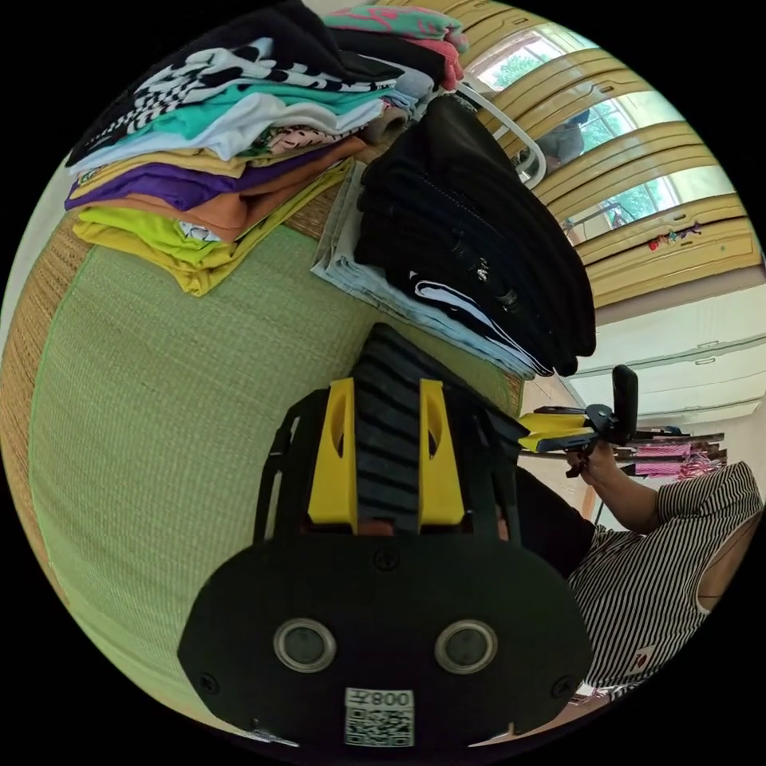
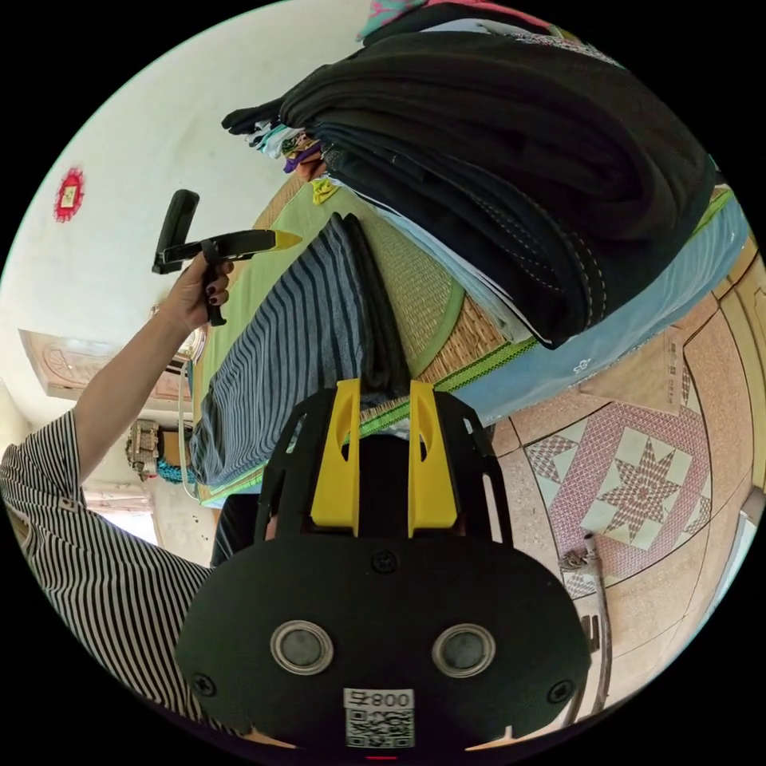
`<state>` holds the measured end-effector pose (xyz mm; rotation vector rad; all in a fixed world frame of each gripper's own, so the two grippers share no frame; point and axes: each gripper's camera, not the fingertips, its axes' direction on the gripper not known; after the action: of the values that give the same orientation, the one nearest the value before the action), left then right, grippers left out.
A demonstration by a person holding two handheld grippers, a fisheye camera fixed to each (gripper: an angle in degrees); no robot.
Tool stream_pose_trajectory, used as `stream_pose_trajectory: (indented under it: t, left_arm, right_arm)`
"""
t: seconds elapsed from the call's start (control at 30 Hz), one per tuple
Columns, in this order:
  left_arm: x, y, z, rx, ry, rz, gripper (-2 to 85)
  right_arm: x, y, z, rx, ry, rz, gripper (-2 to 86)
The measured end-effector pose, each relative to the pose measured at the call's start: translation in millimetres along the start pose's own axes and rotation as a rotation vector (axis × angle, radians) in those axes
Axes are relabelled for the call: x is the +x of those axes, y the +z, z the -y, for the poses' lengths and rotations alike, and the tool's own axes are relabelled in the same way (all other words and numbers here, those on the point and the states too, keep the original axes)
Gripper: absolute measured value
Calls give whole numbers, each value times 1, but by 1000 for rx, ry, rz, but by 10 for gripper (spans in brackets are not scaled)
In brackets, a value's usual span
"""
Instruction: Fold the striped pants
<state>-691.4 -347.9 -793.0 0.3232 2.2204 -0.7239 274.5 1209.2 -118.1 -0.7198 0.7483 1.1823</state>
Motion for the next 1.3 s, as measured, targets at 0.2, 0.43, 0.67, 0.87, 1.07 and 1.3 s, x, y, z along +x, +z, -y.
stream_pose_trajectory:
  t: [0.2,0.43,0.67,0.87,1.07,1.3]
  left_arm:
    - [23,29,75,-129,24,24,112]
    - [42,35,111,-146,-8,-72,65]
    - [78,22,131,-144,42,-31,44]
    - [100,17,133,-143,56,2,39]
    - [111,12,115,-106,36,-15,41]
    - [117,10,84,-86,39,-38,45]
  right_arm:
    - [37,-2,2,-7,19,88,92]
    - [79,-8,3,-15,54,209,75]
    - [95,-27,2,21,40,231,56]
    - [109,-40,1,48,58,235,41]
    - [105,-42,1,55,32,216,61]
    - [104,-40,3,45,52,233,95]
